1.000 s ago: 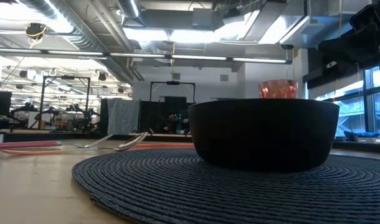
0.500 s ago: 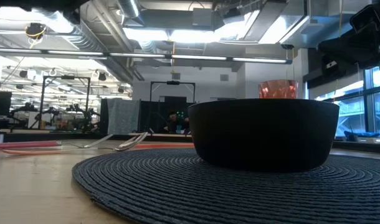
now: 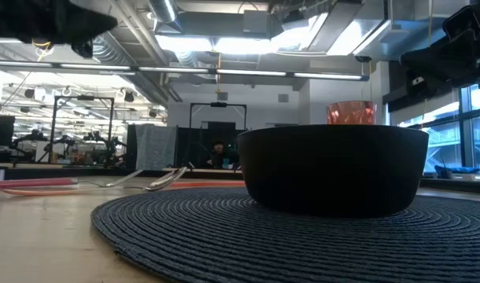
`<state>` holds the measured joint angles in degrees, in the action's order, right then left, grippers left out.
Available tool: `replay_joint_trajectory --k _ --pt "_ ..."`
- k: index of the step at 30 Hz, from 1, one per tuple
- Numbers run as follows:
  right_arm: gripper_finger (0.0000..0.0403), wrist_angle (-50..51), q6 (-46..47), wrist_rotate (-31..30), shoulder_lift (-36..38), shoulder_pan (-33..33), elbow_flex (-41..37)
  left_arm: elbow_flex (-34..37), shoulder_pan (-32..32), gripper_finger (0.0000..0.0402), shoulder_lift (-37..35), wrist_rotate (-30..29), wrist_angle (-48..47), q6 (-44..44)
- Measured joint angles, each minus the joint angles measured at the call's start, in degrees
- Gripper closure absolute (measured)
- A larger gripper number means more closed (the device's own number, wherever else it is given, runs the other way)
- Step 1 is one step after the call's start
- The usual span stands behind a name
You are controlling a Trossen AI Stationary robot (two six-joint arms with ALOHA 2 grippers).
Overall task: Pick & Place Utensil
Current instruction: Put the brown cup on the black mat to the right side of the black bowl
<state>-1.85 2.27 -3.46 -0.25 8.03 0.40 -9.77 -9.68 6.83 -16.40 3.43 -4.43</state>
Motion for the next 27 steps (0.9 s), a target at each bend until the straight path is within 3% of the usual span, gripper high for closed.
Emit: replay_joint_trajectory --k 4,9,16,23,27 --pt "0.0381 0.0 -2.0 0.0 0.0 0.0 0.0 5.1 0.5 0.04 0.0 6.8 9.2 -3.2" --pt "0.0381 0.0 -2.9 0.0 0.0 0.0 0.0 5.9 1.8 0.0401 0.0 4.0 5.2 0.3" --pt "0.0382 0.0 -3.1 0.0 0.0 0.0 0.0 5.9 2.8 0.0399 0.0 5.5 4.1 3.4" --pt "0.0398 -2.5 -4.0 -0.2 0.0 0.0 0.1 5.9 2.7 0.0398 0.0 -0.4 4.6 -3.1" --pt "0.04 -1.0 -4.0 -5.3 -2.2 0.0 2.7 5.9 2.7 0.0398 0.0 -3.5 4.3 -5.2"
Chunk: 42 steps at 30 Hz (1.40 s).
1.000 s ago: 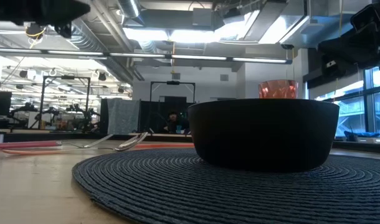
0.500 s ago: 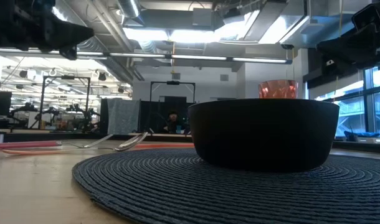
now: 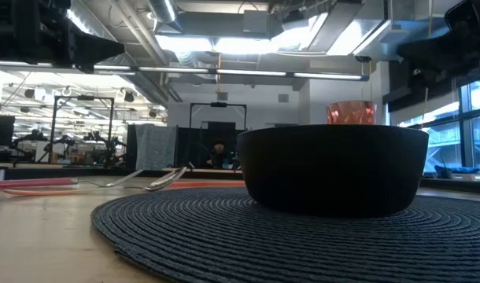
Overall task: Pick & Place Utensil
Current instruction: Put the brown cup on the black mat to the right side of the black bowl
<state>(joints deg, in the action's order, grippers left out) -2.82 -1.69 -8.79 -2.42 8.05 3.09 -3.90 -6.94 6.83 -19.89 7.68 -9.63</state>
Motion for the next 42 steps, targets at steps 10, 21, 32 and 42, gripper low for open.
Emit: replay_joint_trajectory --k 10,21,32,42 --pt "0.0401 18.7 3.0 -16.9 -22.0 0.0 25.6 0.0 0.0 0.0398 0.0 -0.4 -0.2 0.1" --pt "0.0385 65.4 6.6 -12.4 -59.8 -9.4 70.0 0.0 0.0 0.0398 0.1 -0.4 -0.2 1.9" --pt "0.0306 76.8 -5.8 0.1 -78.0 -20.3 88.9 0.0 0.0 0.0398 0.1 1.5 -3.0 2.0" --pt "0.0227 85.0 -5.1 4.9 -81.6 -23.3 88.5 0.0 0.0 0.0398 0.1 4.6 -6.6 3.5"
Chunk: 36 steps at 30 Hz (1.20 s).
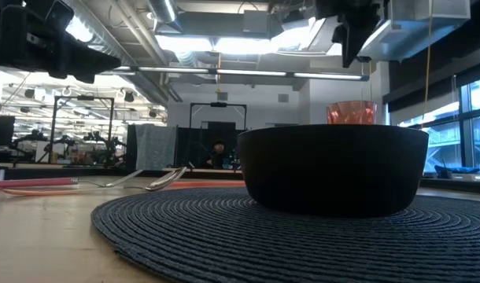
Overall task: Pick & Place Utensil
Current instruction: Put the brown cup on the black mat to the right side of the black bowl
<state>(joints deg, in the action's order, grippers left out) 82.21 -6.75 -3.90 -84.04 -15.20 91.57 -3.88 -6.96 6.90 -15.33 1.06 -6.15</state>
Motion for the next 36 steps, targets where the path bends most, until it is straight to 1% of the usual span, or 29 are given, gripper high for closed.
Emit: replay_joint_trajectory --k 3,8,13,17,25,28,36 --pt "0.0202 -0.8 1.8 0.9 -0.2 0.3 -2.1 0.0 0.0 0.0398 0.0 0.0 0.1 0.0" --pt "0.0162 -1.5 1.8 1.0 -0.1 0.3 -6.7 0.0 0.0 0.0398 0.0 0.0 0.4 0.3" --pt "0.0139 -4.9 0.1 1.0 -0.2 -1.0 -11.1 0.0 0.0 0.0398 0.0 0.0 0.4 0.4" --pt "0.0131 -7.4 -1.5 0.9 -0.2 -2.1 -13.2 0.0 0.0 0.0398 0.0 0.0 0.4 0.5" --pt "0.013 -7.6 -0.6 1.3 -0.3 -3.5 -13.4 0.0 0.0 0.0398 0.0 0.0 0.2 1.1" --pt "0.013 -7.5 -0.4 2.6 -1.2 -3.4 -13.4 0.0 0.0 0.0398 0.0 0.0 -0.3 1.3" --pt "0.013 -7.4 -0.6 2.6 -5.1 -3.4 -13.4 0.0 0.0 0.0398 0.0 0.0 -1.3 2.4"
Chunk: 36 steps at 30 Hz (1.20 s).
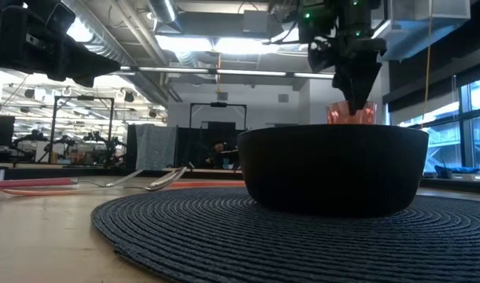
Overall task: Pick & Place Utensil
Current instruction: Put the brown cup on the black mat to the right side of the black bowl
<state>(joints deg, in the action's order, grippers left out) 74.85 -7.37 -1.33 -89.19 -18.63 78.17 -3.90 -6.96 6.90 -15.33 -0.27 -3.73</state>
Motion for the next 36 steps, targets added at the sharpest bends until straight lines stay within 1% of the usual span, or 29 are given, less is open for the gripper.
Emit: replay_joint_trajectory --k 4,7,11,18,19,21,25,29,33,36 --pt "0.0135 -0.2 -0.6 0.0 -1.9 -0.2 0.0 0.0 0.0 0.0398 0.0 0.0 0.0 0.8" --pt "0.016 -0.2 -1.3 -0.1 -3.3 -0.4 0.0 0.0 0.0 0.0398 0.0 0.0 0.0 1.0" --pt "0.0225 -0.1 -2.4 -0.1 -4.7 -0.4 0.0 0.0 0.0 0.0398 0.0 0.0 0.0 1.4" --pt "0.0374 1.6 -5.2 -0.1 -6.1 -0.4 0.0 0.0 0.0 0.0398 0.0 0.0 0.0 2.8" --pt "0.0386 1.6 -5.4 -0.5 -6.1 -0.4 0.1 0.0 0.0 0.0398 0.0 0.0 0.0 3.1" --pt "0.0388 2.3 -5.9 -0.7 -5.7 -0.4 0.0 0.0 0.0 0.0398 0.0 0.0 0.0 3.2" --pt "0.039 6.3 -6.1 -4.0 -4.0 0.2 0.7 0.0 0.0 0.0398 0.0 0.0 0.0 3.1" --pt "0.0393 11.1 -4.4 -4.1 -0.4 1.5 2.9 0.0 0.0 0.0398 0.0 0.0 -0.1 3.1" --pt "0.0394 15.1 -0.8 -4.0 4.1 5.3 5.3 0.0 0.0 0.0398 0.0 0.0 0.0 3.0" --pt "0.0395 15.2 1.7 -3.8 8.0 9.8 5.9 0.0 0.0 0.0398 0.0 0.0 -0.1 3.0"
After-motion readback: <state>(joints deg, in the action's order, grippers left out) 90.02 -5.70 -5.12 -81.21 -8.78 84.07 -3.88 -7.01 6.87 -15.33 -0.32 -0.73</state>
